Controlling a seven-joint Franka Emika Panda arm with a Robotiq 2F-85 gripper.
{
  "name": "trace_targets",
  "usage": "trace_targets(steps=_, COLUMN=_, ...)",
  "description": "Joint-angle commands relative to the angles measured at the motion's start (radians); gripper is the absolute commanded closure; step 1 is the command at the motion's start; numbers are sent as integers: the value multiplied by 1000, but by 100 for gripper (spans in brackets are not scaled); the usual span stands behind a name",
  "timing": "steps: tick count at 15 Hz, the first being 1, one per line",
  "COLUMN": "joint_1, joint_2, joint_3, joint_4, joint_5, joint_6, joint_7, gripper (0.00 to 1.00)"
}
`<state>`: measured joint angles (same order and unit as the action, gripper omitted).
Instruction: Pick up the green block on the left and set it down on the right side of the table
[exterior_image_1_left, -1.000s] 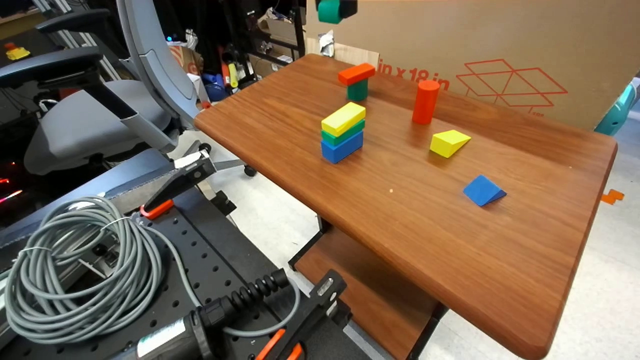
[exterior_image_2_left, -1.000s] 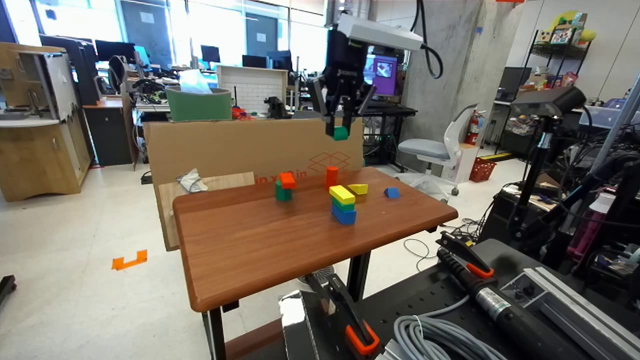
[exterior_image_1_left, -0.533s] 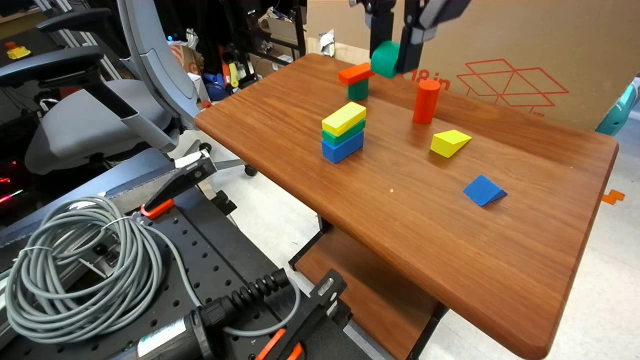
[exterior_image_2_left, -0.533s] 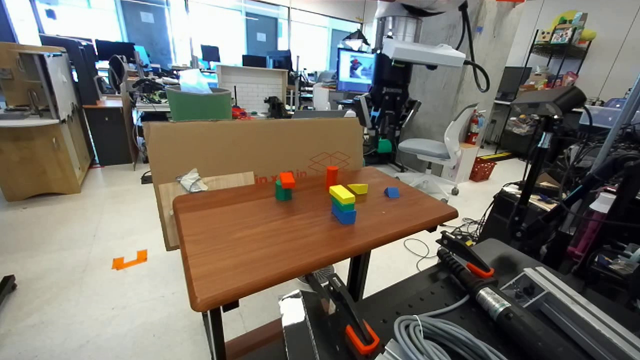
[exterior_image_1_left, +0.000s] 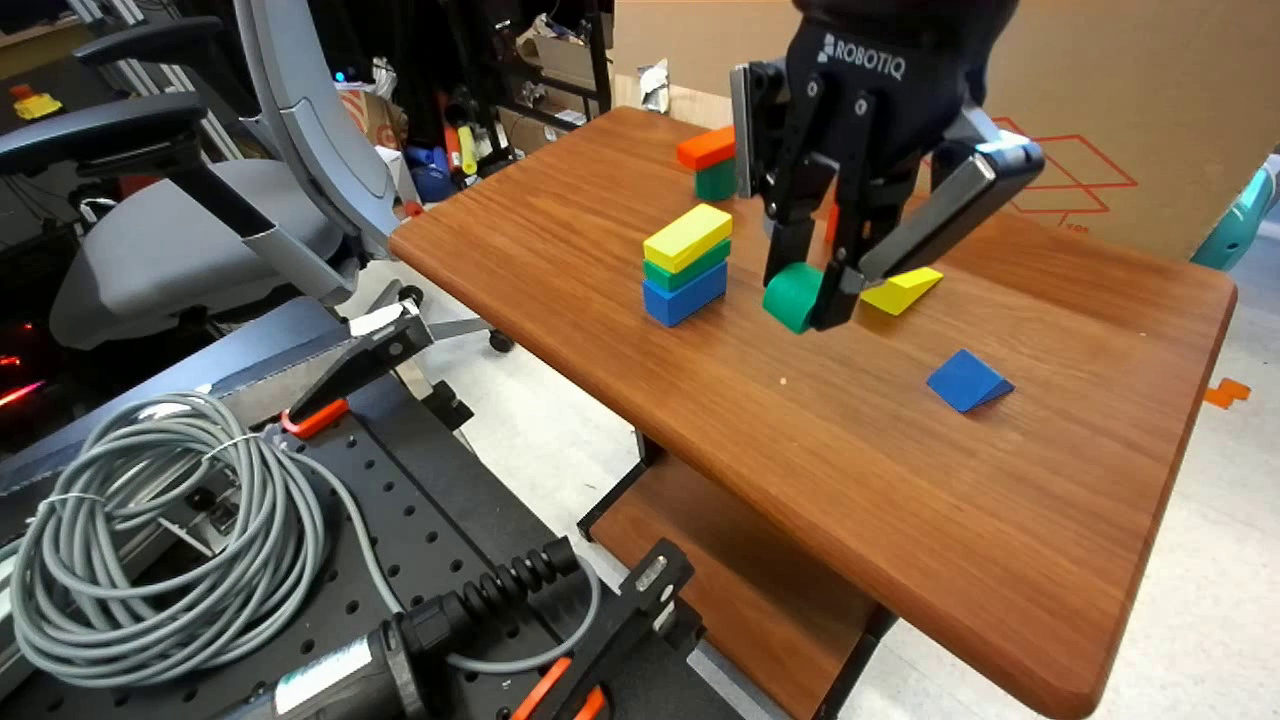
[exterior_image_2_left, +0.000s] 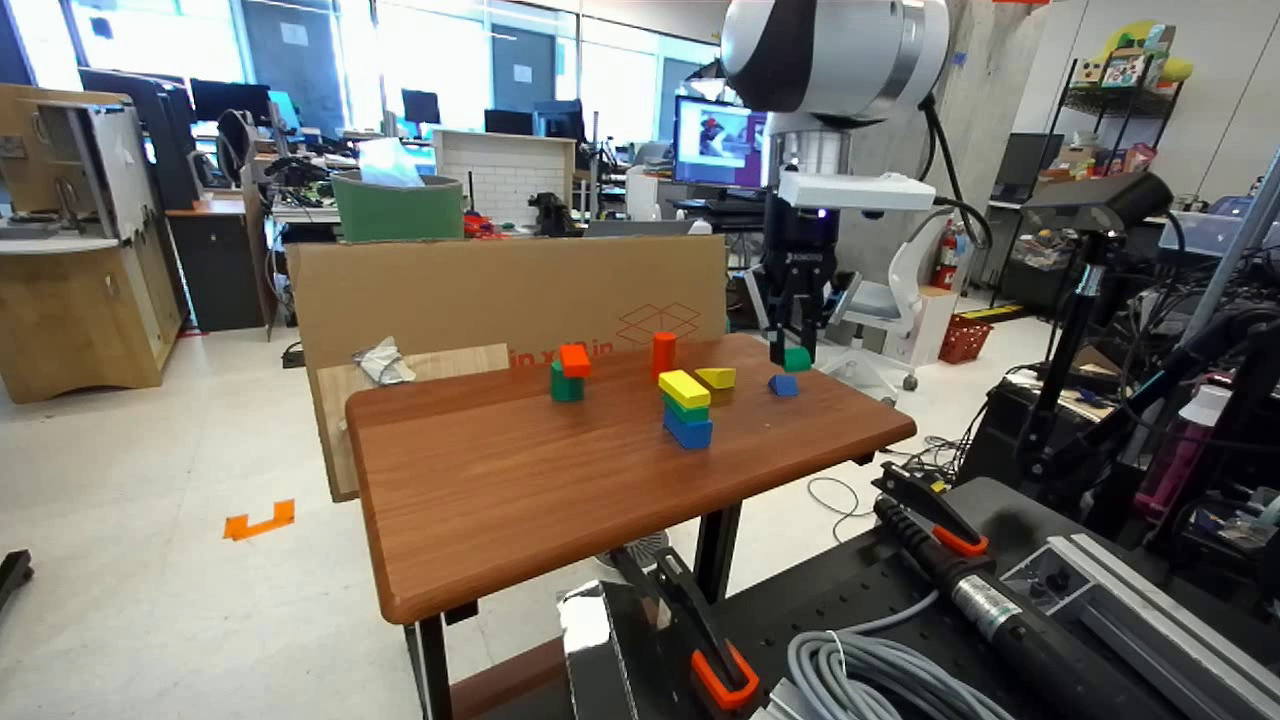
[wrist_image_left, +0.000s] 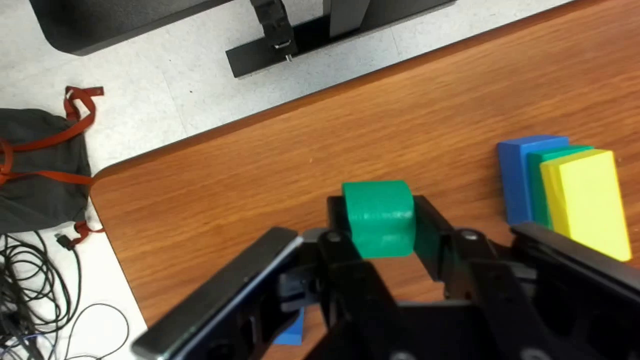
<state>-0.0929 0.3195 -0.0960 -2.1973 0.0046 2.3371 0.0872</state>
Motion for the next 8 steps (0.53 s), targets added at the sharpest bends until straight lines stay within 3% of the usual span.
trace_targets(steps=1, joint_1=-22, joint_2=101, joint_3=-2, joint_4=90, joint_5=39, joint_6=-13, joint_7=-6, gripper=90)
trace_targets(steps=8, joint_1=-23, joint_2=251, joint_3=-1, joint_4=223, joint_5=31, joint_6=-30, joint_7=21, gripper=90)
